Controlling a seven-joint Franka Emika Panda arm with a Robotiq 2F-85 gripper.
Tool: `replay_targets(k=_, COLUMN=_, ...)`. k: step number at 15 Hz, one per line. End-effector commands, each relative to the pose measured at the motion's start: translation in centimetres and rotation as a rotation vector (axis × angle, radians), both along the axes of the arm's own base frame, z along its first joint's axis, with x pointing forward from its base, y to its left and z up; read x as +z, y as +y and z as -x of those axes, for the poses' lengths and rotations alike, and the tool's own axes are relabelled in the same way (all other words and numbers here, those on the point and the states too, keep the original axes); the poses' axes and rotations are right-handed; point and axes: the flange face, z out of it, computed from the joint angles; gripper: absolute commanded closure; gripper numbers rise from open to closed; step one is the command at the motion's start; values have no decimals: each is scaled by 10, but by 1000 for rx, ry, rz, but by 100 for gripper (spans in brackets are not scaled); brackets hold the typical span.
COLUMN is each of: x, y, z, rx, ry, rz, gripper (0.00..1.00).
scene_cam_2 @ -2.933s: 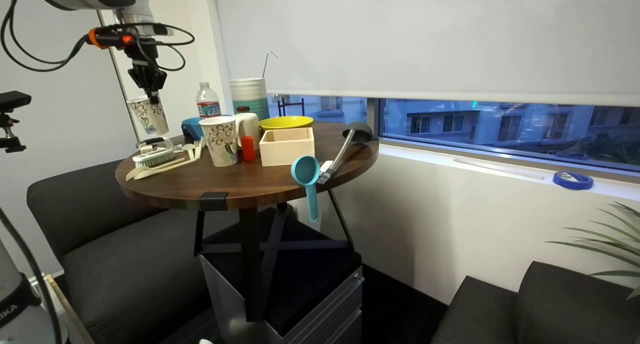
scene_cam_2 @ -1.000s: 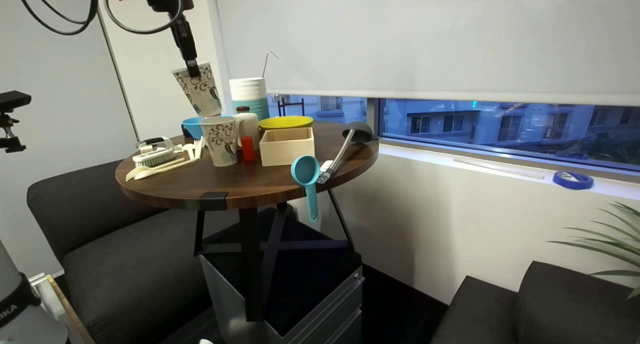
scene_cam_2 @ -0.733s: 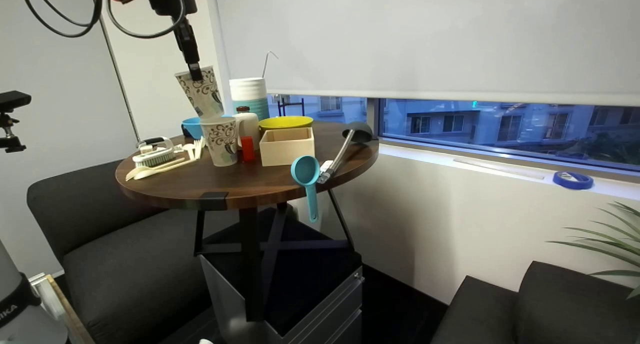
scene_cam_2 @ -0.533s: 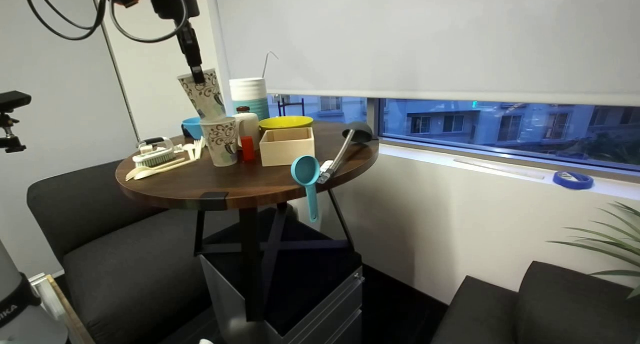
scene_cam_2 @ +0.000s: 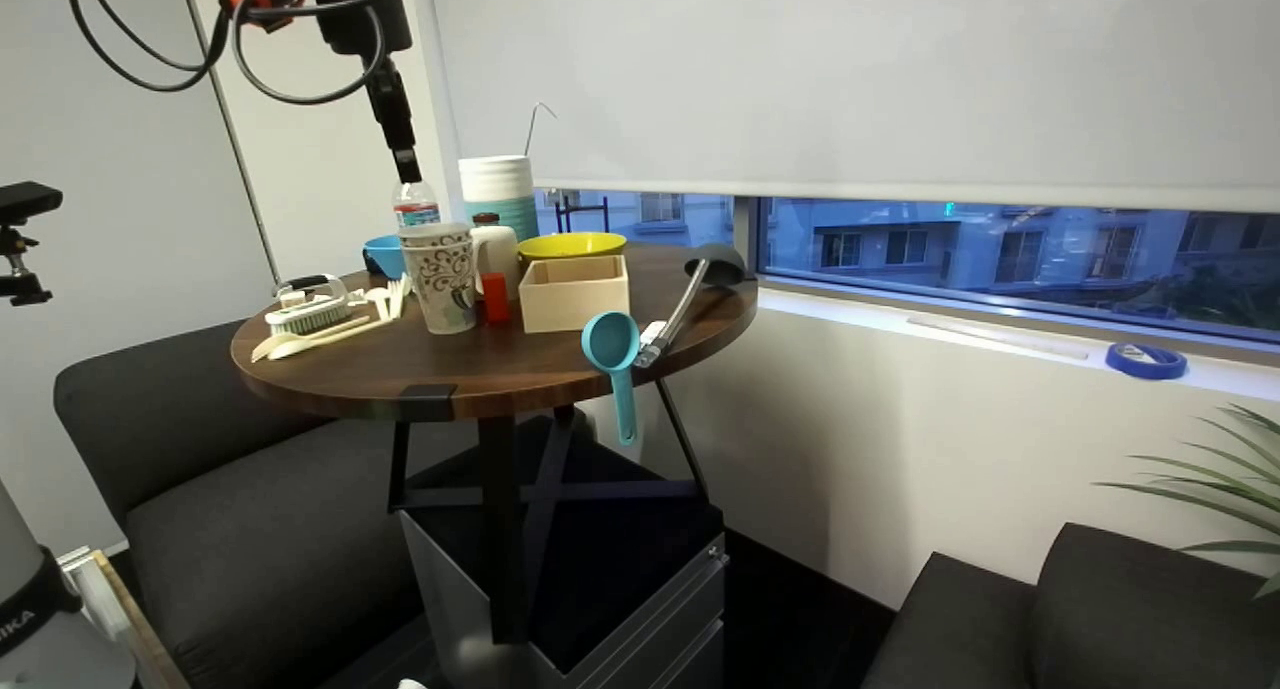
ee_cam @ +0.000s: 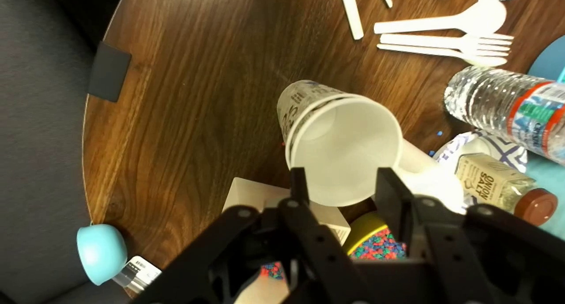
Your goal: Stack up the cups on the table then put them upside down
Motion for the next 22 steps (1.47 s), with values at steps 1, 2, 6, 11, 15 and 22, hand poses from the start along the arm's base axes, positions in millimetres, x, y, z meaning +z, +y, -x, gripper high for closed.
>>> replay_targets(k=1, x=-25, y=6, z=-5, rx=-40, ry=23, rz=-6, gripper=23)
replay_targets(k=2, x=-34, y=7, z=-6, rx=-48, ry=38, rz=-7, gripper=17)
replay_targets(k=6, x=-66, y=11, z=-7, rx=-71, ry=93, rz=20, gripper=0)
replay_targets(k=11, x=-83, y=6, z=0, rx=-110, ry=168, rz=107, gripper=0)
replay_targets(k=15, x=-86, y=-3, z=7, rx=-132, ry=219, rz=166, gripper=0)
replay_targets(k=22, x=-101, y=-7, z=21, rx=-108, ry=370, rz=203, gripper=0)
